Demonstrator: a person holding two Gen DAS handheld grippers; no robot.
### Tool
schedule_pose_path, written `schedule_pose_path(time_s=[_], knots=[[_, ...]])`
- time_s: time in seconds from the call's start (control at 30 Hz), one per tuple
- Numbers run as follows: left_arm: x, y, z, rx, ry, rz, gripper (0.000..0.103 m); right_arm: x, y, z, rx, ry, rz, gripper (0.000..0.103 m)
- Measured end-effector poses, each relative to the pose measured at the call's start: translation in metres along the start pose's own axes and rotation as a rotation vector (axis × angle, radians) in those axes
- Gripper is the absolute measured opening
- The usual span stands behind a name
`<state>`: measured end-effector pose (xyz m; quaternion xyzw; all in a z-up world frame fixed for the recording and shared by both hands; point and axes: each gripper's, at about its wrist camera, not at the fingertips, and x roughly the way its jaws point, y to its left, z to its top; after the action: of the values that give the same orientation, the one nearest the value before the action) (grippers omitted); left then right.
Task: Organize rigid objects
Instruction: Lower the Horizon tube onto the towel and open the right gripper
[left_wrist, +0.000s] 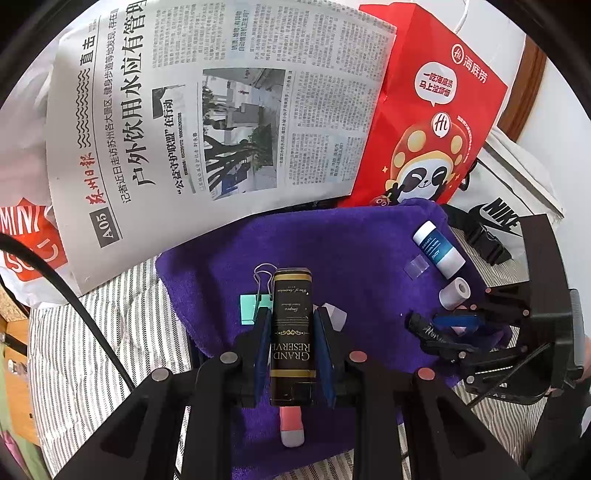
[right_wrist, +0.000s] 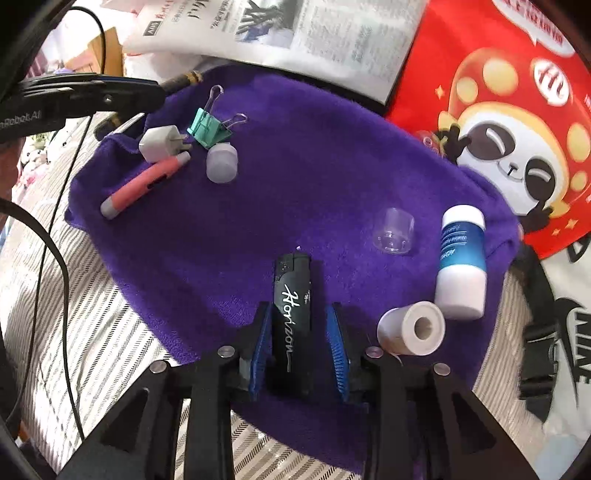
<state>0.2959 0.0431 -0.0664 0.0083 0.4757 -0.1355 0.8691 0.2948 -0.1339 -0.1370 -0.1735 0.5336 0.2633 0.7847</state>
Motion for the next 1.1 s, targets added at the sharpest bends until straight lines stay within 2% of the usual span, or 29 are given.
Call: schedule_pose_path(time_s=[0.13,0.2,0.37,0.67,0.97,1.1], knots=[[0.001,-0.002,0.0,0.007,0.004,0.004,0.023,0.002,-0.006,-0.002,0.007,-0.033,0.026,0.031],[0.0,-0.003,0.0,0.012,0.003,0.004,0.023,0.003,-0.003,-0.002,-0.008,-0.056,0.026,0.022],[0.001,-0.001,-0.001,0.009,0.006,0.004,0.023,0.002,-0.008,0.01,0.048,-0.078,0.042,0.022],[0.004,-0.001,0.0,0.009,0.016,0.005,0.023,-0.008,-0.048,0.014,0.191,-0.105,0.018,0.022],[0.006,-0.005,0.0,0.022,0.025,0.003,0.023,0.002,-0.047,0.019,0.236,-0.136,-0.033,0.022],[0.007,-0.007,0.0,0.027,0.028,-0.002,0.023,0.006,-0.043,0.016,0.229,-0.114,-0.033,0.022]])
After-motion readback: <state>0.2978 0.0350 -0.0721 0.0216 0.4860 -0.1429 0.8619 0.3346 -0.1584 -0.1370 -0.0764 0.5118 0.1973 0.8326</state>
